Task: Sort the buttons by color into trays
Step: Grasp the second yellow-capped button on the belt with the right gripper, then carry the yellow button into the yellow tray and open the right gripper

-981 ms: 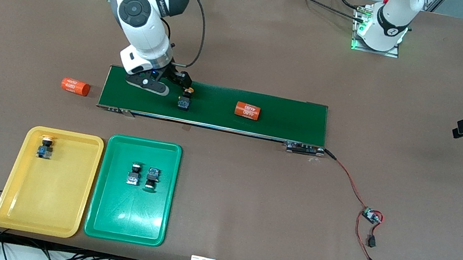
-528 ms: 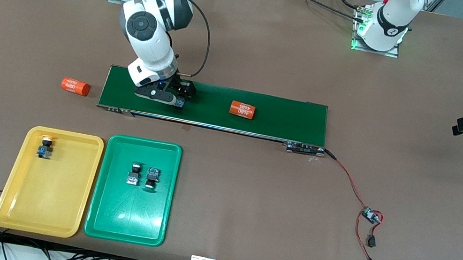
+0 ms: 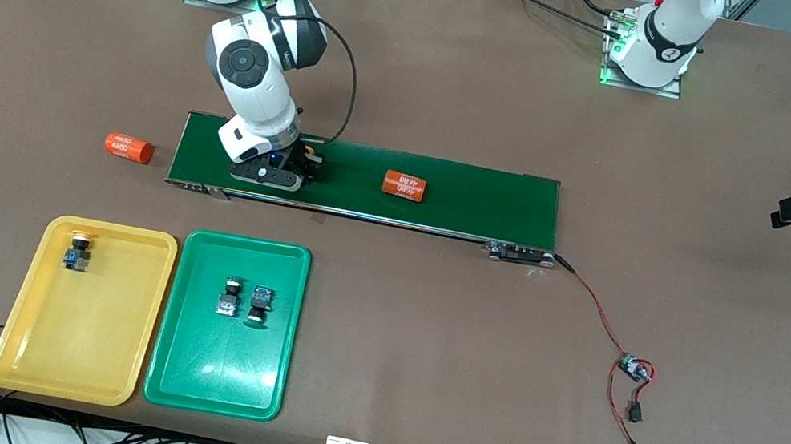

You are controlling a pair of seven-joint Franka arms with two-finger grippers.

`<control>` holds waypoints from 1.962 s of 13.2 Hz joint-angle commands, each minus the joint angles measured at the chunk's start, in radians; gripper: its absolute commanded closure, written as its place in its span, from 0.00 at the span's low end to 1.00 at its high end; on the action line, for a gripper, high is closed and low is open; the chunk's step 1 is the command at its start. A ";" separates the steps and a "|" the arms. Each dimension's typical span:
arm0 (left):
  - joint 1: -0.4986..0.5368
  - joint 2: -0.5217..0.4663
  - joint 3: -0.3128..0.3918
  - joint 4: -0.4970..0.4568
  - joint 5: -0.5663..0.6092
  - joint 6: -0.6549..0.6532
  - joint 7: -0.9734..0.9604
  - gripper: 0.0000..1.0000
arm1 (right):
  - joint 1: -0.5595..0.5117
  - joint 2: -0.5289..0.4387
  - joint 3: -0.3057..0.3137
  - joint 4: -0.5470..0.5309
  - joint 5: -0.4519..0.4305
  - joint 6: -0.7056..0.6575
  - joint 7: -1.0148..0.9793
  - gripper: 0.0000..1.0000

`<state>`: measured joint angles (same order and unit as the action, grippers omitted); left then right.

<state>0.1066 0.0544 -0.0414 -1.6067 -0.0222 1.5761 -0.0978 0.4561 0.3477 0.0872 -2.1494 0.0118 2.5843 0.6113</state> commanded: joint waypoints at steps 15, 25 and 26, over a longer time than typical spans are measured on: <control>0.002 -0.018 -0.006 -0.013 -0.007 -0.038 -0.010 0.00 | -0.462 0.342 -0.006 0.664 -0.013 -0.378 -0.617 0.94; 0.002 -0.015 -0.006 -0.013 -0.007 -0.036 -0.010 0.00 | -0.481 0.513 -0.069 0.826 -0.041 -0.371 -0.677 0.93; 0.002 -0.015 -0.008 -0.013 -0.005 -0.034 -0.010 0.00 | -0.482 0.525 -0.070 0.826 -0.041 -0.357 -0.677 0.92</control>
<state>0.1060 0.0544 -0.0435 -1.6069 -0.0222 1.5457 -0.0985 -0.0250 0.8352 0.0155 -1.3637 -0.0202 2.2272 -0.0601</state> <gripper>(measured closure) 0.000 0.586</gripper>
